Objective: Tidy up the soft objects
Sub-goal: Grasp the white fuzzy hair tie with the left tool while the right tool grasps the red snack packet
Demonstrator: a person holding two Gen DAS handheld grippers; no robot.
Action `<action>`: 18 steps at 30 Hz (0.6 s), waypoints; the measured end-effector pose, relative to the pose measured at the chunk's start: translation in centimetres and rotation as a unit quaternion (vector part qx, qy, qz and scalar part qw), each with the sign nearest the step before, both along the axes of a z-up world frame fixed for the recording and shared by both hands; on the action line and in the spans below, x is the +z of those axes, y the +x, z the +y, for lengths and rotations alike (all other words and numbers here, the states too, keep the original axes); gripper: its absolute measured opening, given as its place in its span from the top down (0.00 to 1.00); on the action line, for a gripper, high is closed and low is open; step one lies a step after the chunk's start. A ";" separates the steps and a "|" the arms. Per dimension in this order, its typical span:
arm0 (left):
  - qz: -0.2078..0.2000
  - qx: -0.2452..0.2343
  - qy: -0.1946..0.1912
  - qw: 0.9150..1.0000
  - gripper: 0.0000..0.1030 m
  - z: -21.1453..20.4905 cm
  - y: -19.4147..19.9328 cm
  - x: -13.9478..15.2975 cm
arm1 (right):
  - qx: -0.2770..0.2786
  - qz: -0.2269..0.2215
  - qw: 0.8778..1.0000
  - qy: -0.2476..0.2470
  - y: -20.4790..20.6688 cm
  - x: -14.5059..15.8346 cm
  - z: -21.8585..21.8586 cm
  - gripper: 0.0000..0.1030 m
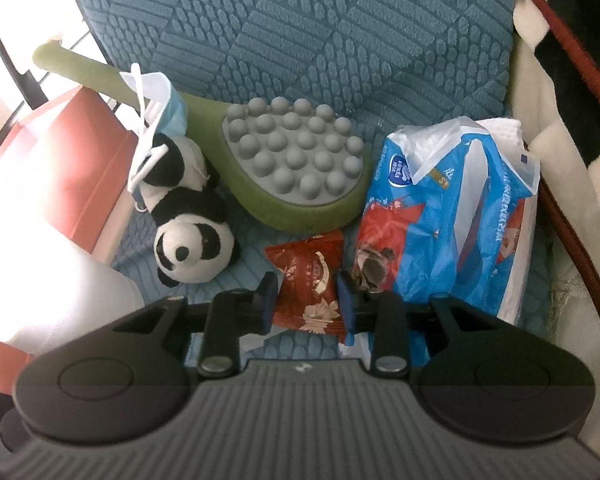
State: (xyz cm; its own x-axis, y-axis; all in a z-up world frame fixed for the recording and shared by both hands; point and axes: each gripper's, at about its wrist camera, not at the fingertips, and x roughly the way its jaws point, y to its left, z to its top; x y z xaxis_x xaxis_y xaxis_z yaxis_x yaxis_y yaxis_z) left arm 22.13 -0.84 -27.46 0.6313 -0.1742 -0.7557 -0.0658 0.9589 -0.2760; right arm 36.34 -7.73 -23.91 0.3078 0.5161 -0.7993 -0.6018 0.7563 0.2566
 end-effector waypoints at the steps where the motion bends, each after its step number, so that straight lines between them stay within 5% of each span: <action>1: -0.001 0.008 -0.006 1.000 0.92 0.1 -0.3 0.2 | -0.001 -0.001 1.000 0.001 0.0 0.1 -0.1 0.66; 18: -0.034 0.098 -0.047 0.994 0.92 2.1 -4.3 3.6 | -0.011 -0.052 0.998 0.026 -3.5 2.6 -2.1 0.68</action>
